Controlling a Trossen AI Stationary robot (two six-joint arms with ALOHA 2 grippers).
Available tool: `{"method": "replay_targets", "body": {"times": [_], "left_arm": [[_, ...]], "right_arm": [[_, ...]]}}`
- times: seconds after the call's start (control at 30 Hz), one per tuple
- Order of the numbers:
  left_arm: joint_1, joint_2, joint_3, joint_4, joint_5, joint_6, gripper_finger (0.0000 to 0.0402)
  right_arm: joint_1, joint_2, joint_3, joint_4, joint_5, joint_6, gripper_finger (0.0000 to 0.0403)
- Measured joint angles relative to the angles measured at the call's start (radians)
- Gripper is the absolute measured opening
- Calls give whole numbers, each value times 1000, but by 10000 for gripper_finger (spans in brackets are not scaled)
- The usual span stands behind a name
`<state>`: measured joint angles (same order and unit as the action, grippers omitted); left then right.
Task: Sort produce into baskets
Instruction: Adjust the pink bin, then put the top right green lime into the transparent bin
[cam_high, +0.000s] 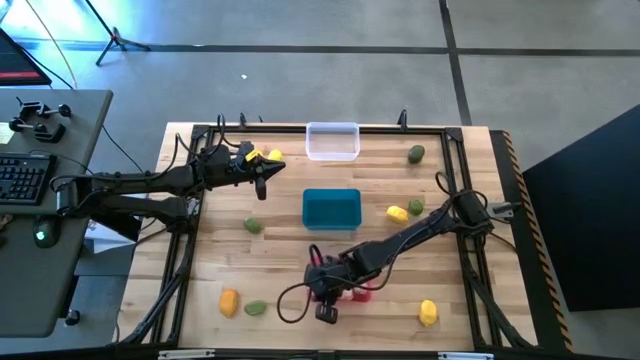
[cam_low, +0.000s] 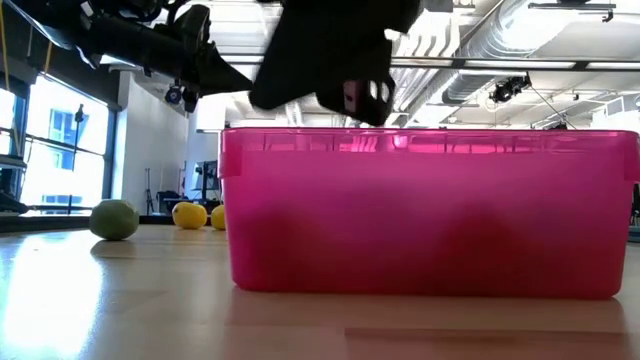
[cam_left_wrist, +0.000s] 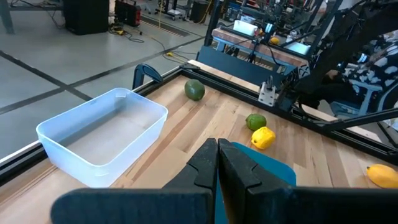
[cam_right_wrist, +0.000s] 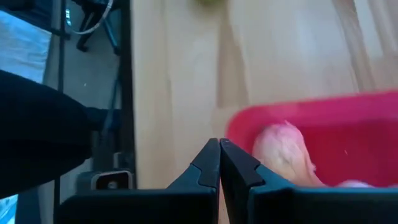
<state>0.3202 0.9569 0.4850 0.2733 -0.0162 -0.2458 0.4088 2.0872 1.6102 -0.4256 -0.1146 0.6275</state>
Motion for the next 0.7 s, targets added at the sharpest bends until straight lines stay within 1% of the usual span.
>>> {"method": "replay_targets", "body": {"times": [0.07,0.17,0.33,0.4,0.5,0.57,0.7], "left_arm": [[0,0,0,0,0,-6,0],[0,0,0,0,0,-6,0],[0,0,0,0,8,-18,0],[0,0,0,-1,8,-31,0],[0,0,0,-18,8,-45,0],[1,0,0,-41,16,-55,0],[20,0,0,-80,49,-34,0]], "right_arm": [[0,-3,22,-9,5,-14,0],[-7,-30,41,-47,39,-32,0],[-44,-109,46,-86,211,-55,0],[-67,-117,46,-94,258,-74,0],[-103,-109,44,-71,263,-106,0],[-131,-95,44,-12,256,-131,0],[-209,-52,44,140,179,-183,0]]}}
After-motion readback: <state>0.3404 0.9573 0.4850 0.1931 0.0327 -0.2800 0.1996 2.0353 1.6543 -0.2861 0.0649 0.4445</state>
